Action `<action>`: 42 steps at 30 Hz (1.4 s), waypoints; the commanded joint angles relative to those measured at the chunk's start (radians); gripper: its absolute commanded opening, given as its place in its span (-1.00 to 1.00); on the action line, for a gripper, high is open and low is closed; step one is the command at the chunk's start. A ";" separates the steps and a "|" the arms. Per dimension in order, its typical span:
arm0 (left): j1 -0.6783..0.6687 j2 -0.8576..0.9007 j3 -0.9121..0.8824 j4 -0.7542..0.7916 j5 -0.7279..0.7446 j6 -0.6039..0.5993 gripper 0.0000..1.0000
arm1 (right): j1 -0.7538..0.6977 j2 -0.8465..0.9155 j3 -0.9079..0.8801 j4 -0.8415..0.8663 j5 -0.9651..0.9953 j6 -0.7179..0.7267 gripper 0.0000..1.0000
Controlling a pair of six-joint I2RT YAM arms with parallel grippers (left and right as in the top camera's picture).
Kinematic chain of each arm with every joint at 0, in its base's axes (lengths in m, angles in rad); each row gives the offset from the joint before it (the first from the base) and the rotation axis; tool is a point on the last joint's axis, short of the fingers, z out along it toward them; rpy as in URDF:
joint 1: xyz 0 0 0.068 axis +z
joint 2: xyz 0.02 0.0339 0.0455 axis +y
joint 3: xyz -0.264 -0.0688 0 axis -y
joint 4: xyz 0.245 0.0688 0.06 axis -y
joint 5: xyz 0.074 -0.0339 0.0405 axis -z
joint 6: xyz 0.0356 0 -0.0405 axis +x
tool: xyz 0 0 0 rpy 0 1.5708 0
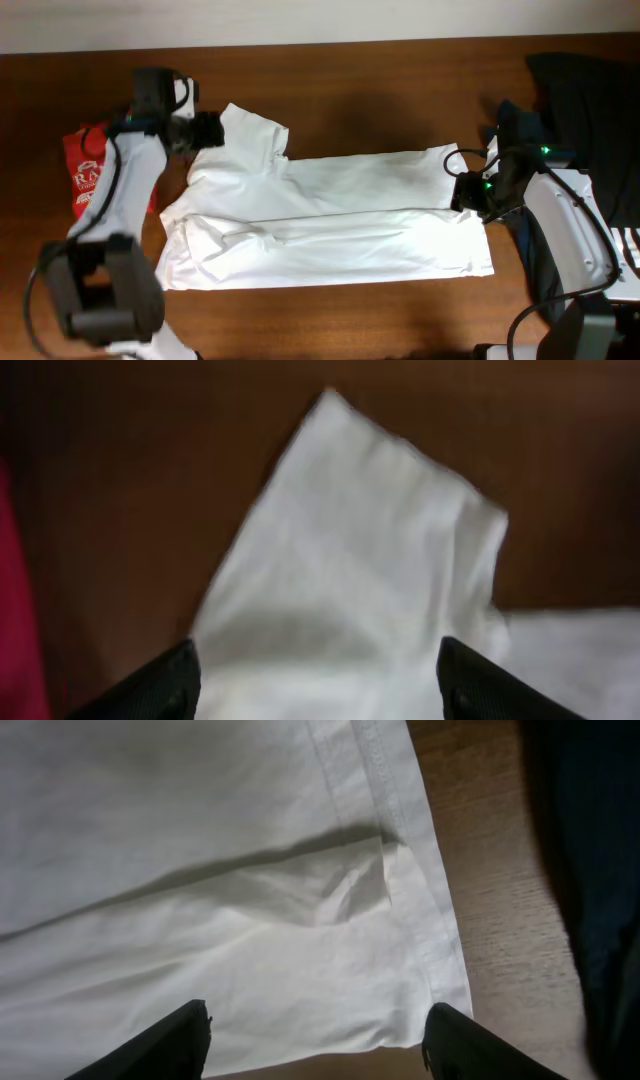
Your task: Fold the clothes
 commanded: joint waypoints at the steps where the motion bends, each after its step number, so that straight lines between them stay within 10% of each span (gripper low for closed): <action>1: 0.002 0.182 0.141 0.036 0.053 0.056 0.50 | -0.006 -0.016 0.021 0.000 -0.011 -0.011 0.46; 11: -0.024 0.430 0.190 0.148 0.098 0.055 0.41 | -0.006 -0.014 0.021 0.012 -0.010 -0.010 0.46; 16: -0.048 0.433 0.190 0.134 0.096 0.055 -0.99 | -0.006 0.003 0.021 0.058 -0.010 -0.011 0.47; 35: 0.039 0.263 0.270 -0.246 0.193 -0.039 -0.99 | 0.009 0.467 0.021 0.872 -0.010 -0.006 0.43; 42: 0.039 0.263 0.270 -0.311 0.193 -0.039 -0.99 | 0.008 0.483 0.021 0.881 0.018 -0.006 -0.92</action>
